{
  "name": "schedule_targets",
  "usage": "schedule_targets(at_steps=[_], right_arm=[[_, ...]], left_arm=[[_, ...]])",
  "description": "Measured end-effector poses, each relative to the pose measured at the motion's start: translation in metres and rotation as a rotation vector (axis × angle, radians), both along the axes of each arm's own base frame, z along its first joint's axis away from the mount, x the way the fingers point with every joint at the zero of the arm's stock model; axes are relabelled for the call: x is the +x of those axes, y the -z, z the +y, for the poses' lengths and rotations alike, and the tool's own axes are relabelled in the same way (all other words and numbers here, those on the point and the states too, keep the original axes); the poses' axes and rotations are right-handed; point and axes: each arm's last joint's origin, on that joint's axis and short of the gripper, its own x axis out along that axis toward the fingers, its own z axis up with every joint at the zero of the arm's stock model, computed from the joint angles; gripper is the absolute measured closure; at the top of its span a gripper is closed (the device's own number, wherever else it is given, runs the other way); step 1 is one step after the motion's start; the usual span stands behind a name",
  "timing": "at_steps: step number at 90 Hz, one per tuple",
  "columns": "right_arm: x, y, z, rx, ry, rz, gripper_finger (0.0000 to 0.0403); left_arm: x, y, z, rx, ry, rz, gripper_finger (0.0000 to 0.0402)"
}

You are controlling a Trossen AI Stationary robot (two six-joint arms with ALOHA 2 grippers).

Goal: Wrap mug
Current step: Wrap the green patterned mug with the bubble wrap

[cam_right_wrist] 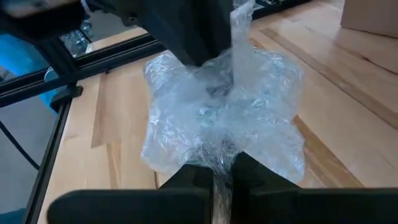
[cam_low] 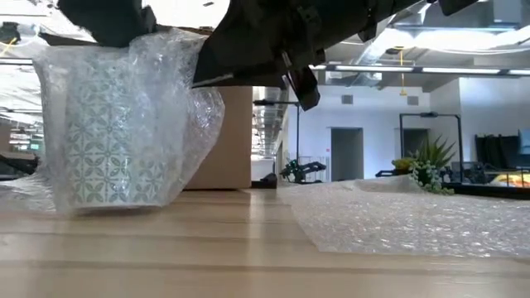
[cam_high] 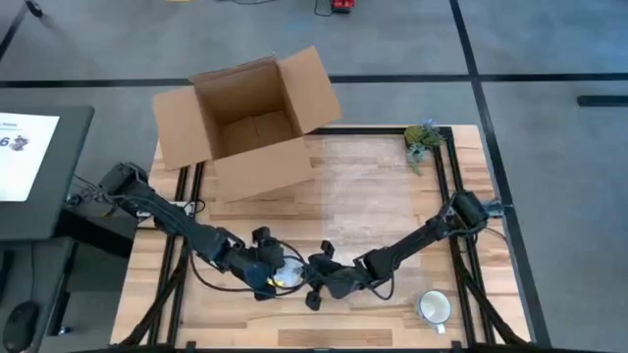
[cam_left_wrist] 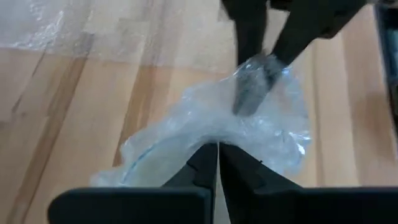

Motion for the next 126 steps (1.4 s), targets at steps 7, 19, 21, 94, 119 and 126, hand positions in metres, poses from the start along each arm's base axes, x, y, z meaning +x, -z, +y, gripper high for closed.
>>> schedule_targets(at_steps=[7,19,21,94,119,126], right_arm=[[0.0,0.0,0.0,-0.001,0.0,0.003,0.0402],[0.0,0.001,-0.001,-0.006,0.0,0.011,0.0402],[0.0,0.001,0.0,-0.005,0.0,0.01,0.0402],[-0.001,0.003,-0.001,-0.008,0.005,0.025,0.0402],[-0.001,0.003,-0.001,-0.001,0.01,0.026,0.0402],[-0.001,0.003,-0.001,0.004,0.013,0.024,0.0402]], left_arm=[[-0.001,0.015,0.004,-0.015,-0.017,0.006,0.0402],[-0.004,0.033,0.007,-0.068,-0.027,0.031,0.0401],[-0.005,0.034,0.008,-0.069,-0.029,0.034,0.0401],[-0.019,-0.041,0.003,-0.116,0.056,-0.053,0.0402],[-0.007,0.013,0.006,-0.026,-0.024,0.115,0.0402],[-0.003,0.029,0.003,-0.004,-0.029,0.158,0.0401]])
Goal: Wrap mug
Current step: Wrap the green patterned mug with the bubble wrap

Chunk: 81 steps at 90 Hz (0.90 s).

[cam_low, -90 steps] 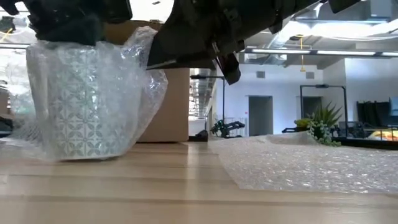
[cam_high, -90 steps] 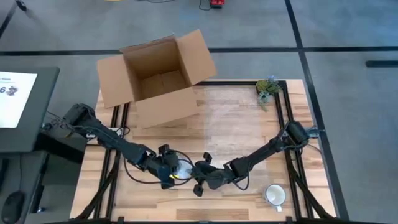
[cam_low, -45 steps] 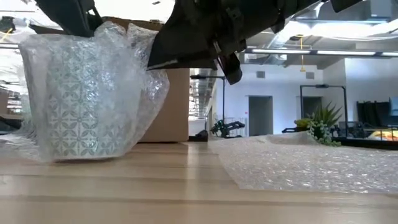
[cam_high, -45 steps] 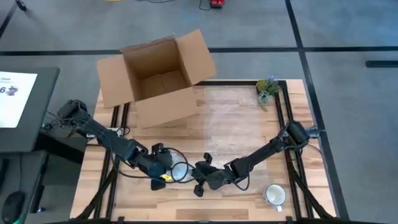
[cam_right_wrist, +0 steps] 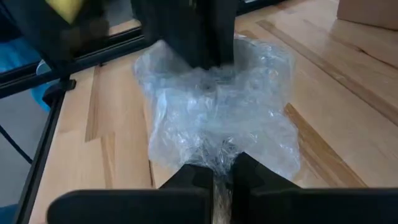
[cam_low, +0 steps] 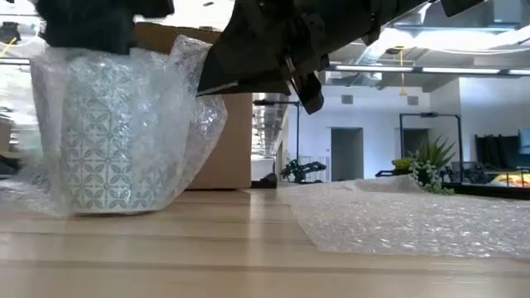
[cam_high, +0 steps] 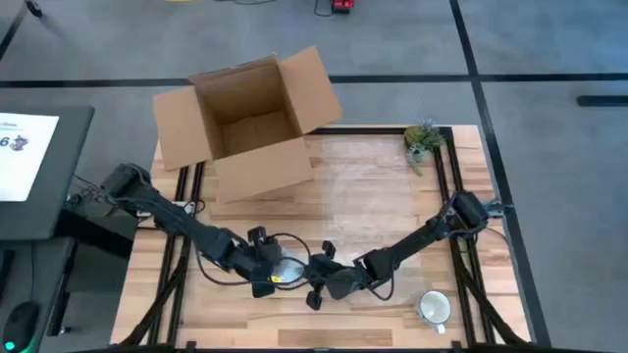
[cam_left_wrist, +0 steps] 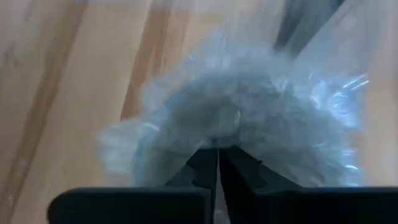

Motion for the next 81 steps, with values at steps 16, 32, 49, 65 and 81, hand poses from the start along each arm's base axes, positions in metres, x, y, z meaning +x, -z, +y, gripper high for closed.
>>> schedule_targets(at_steps=[16,32,49,65,81], right_arm=[[0.0,0.001,-0.001,-0.007,0.005,0.012,0.0402],[-0.003,0.005,-0.003,0.003,0.043,0.049,0.0401],[-0.006,0.011,-0.005,-0.003,0.061,0.11,0.0376],[-0.011,0.018,-0.007,-0.007,0.081,0.184,0.0319],[-0.017,0.015,-0.009,-0.017,0.044,0.26,0.0253]], left_arm=[[0.007,0.011,-0.004,0.013,0.011,0.002,0.0401],[0.005,-0.005,-0.003,-0.003,0.024,-0.002,0.0402],[0.0,-0.034,-0.003,-0.027,0.031,-0.044,0.0402],[-0.006,-0.058,-0.008,-0.072,0.046,-0.11,0.0402],[-0.024,-0.072,-0.016,-0.117,0.037,-0.111,0.0402]])
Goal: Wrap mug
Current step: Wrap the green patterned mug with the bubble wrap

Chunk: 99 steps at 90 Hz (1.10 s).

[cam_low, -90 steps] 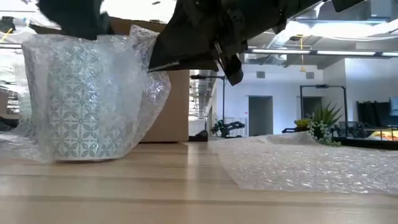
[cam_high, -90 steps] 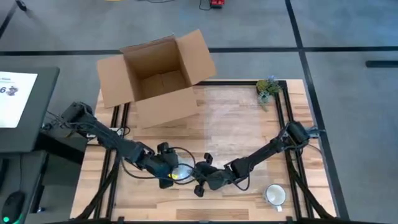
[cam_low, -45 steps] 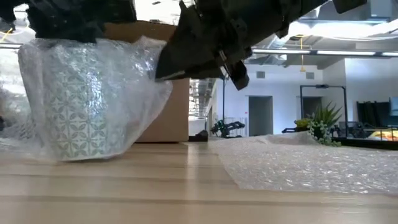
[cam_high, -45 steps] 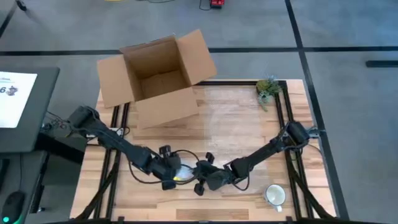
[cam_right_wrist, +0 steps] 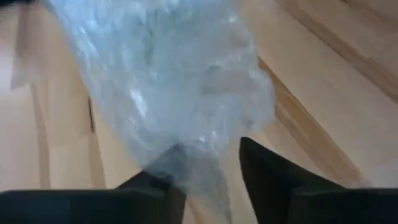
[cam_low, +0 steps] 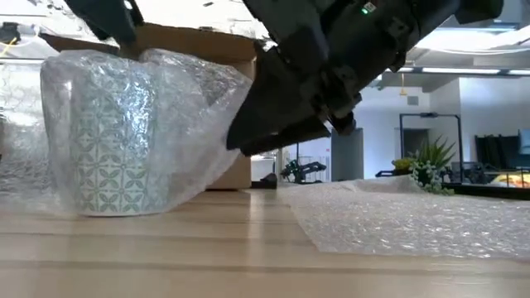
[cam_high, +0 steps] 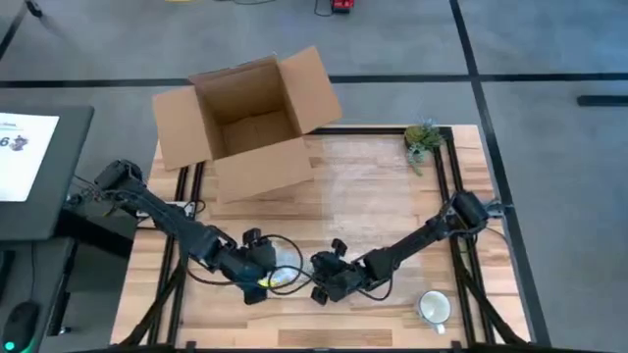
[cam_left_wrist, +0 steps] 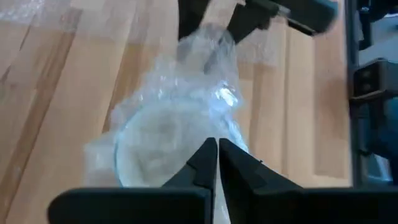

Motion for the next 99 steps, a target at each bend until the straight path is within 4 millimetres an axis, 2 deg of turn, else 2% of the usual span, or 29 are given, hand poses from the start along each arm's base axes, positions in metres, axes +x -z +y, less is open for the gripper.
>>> schedule_targets(at_steps=[17,34,47,57,66,86,99], right_arm=[[-0.014,-0.022,-0.006,0.03,-0.018,0.076,0.0225],[-0.029,-0.044,-0.009,0.024,-0.01,0.117,0.0235],[-0.032,-0.062,-0.005,0.067,-0.026,0.035,0.0247],[-0.021,-0.072,0.004,0.091,-0.087,-0.118,0.0264],[-0.003,-0.075,0.005,0.117,-0.163,-0.189,0.029],[0.052,-0.084,-0.002,0.071,-0.232,-0.095,0.0353],[0.086,-0.086,-0.019,0.024,-0.191,0.036,0.0386]], left_arm=[[-0.033,-0.003,-0.014,-0.024,-0.049,0.071,0.0402],[-0.071,0.004,-0.029,0.009,-0.155,0.148,0.0402],[-0.092,0.012,-0.037,0.01,-0.198,0.156,0.0402],[-0.104,0.021,-0.041,0.019,-0.228,0.119,0.0402],[-0.11,0.031,-0.039,0.034,-0.274,0.099,0.0402],[-0.112,0.055,-0.028,0.148,-0.33,0.017,0.0402],[-0.109,0.066,-0.019,0.214,-0.354,-0.074,0.0402]])
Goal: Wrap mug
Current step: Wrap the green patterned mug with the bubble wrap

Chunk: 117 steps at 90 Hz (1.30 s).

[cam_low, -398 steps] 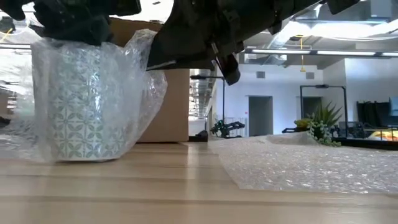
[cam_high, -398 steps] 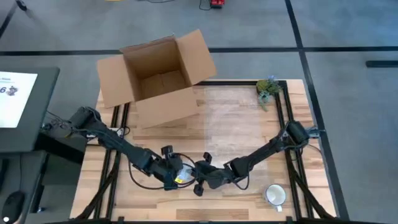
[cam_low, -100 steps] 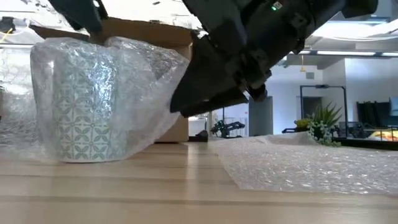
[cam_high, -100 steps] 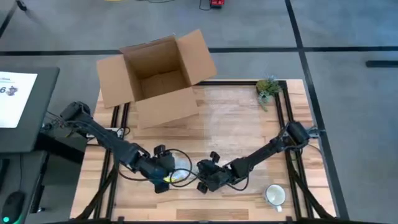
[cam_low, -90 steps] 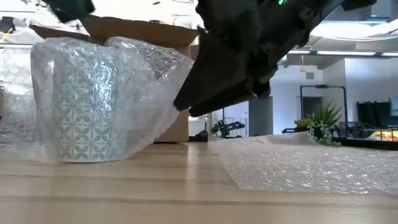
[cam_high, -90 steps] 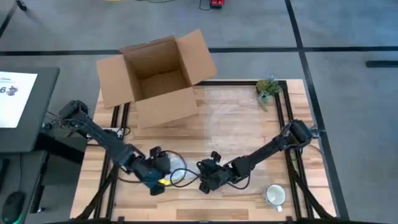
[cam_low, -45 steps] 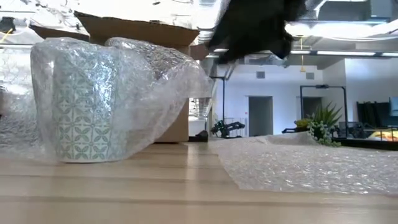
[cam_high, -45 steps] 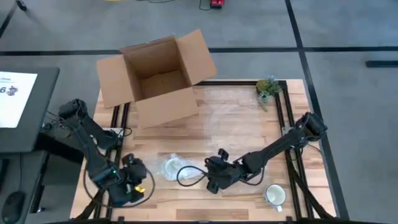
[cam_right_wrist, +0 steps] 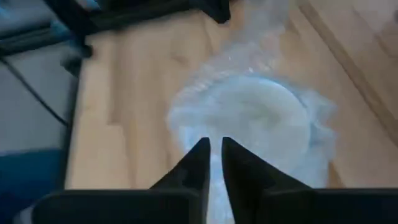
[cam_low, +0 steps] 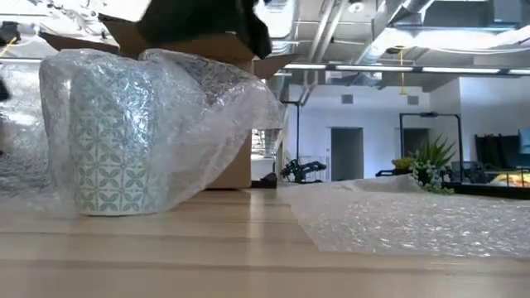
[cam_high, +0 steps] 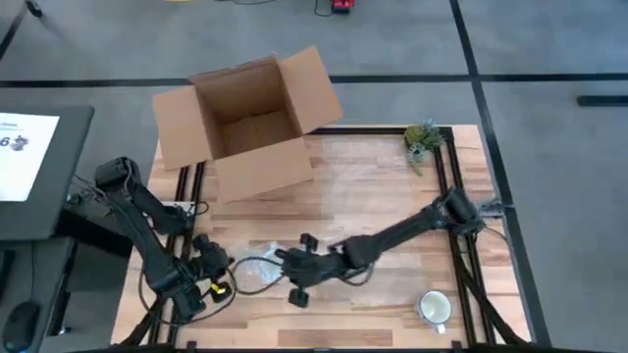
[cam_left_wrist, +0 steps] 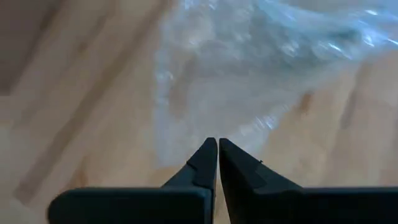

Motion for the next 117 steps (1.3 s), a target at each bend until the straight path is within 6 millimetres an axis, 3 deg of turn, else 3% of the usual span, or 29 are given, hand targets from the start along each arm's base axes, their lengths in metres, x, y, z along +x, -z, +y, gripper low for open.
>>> schedule_targets(at_steps=[13,30,56,72,117], right_arm=[[0.026,0.0,-0.022,0.004,0.03,0.085,0.0401],[0.053,0.035,-0.041,0.105,-0.031,0.182,0.0402],[0.06,0.059,-0.051,0.144,-0.042,0.243,0.0403],[0.058,0.056,-0.041,0.125,-0.08,0.228,0.0403],[0.044,0.017,-0.008,0.046,-0.215,0.298,0.0403]], left_arm=[[0.004,0.005,0.002,0.069,0.016,-0.118,0.0402],[0.01,0.008,-0.003,0.129,0.084,-0.229,0.0402],[0.012,0.008,-0.005,0.144,0.109,-0.246,0.0402],[0.012,0.008,-0.005,0.141,0.109,-0.249,0.0402],[0.004,0.007,-0.013,0.117,0.15,-0.261,0.0402]])
